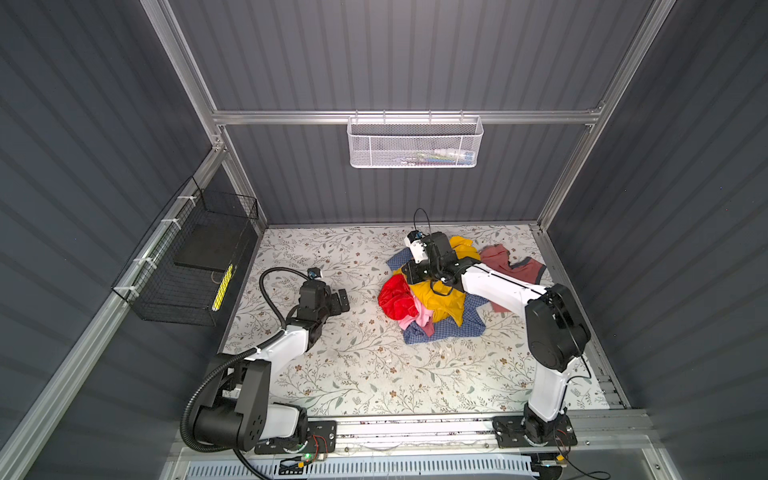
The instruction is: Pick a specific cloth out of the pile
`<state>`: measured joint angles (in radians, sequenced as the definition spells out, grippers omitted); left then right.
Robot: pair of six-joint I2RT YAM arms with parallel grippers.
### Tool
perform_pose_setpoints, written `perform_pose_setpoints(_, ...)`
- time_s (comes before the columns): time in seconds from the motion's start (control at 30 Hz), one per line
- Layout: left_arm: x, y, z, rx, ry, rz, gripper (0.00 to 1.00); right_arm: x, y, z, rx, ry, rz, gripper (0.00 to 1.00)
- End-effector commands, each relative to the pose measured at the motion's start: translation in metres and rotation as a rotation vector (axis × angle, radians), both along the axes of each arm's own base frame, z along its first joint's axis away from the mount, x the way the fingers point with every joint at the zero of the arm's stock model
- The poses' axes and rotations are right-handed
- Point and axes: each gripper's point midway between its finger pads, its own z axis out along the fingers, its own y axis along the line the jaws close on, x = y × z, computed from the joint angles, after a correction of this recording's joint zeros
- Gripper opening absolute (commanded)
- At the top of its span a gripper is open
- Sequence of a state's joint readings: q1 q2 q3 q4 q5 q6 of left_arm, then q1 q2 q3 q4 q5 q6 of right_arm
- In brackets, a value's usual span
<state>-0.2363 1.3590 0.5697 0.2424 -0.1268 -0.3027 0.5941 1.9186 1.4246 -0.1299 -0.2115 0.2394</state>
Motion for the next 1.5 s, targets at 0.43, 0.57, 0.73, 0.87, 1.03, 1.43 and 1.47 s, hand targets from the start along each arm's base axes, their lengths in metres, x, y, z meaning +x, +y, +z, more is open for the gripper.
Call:
perform_pose_setpoints(0.43, -0.004, 0.001, 0.006, 0.015, 0.001, -0.004, 1.0, -0.014, -0.012, -0.01, -0.068, 0.035, 0.01, 0.42)
perform_pose_setpoints(0.57, -0.005, 0.002, 0.007, 0.019, -0.003, 0.0, 1.0, -0.011, -0.025, 0.04, -0.06, -0.09, -0.01, 0.76)
perform_pose_setpoints(0.73, -0.006, 0.003, 0.008, 0.02, -0.002, 0.004, 1.0, -0.013, -0.049, 0.069, -0.172, -0.131, -0.029, 0.99)
perform_pose_setpoints(0.87, -0.006, 0.004, 0.009, 0.024, -0.006, 0.007, 1.0, -0.02, -0.077, 0.085, -0.256, -0.154, -0.09, 0.99)
perform_pose_setpoints(1.03, -0.007, 0.006, 0.01, 0.039, -0.004, 0.007, 1.0, -0.048, -0.129, 0.093, -0.322, -0.095, -0.188, 0.99)
perform_pose_setpoints(1.43, -0.009, 0.007, 0.011, 0.05, -0.006, 0.004, 1.0, -0.119, -0.2, 0.014, -0.287, 0.148, -0.319, 0.94)
perform_pose_setpoints(1.47, -0.01, 0.008, 0.011, 0.052, -0.007, 0.007, 1.0, -0.119, -0.201, 0.008, -0.271, 0.157, -0.333, 0.94)
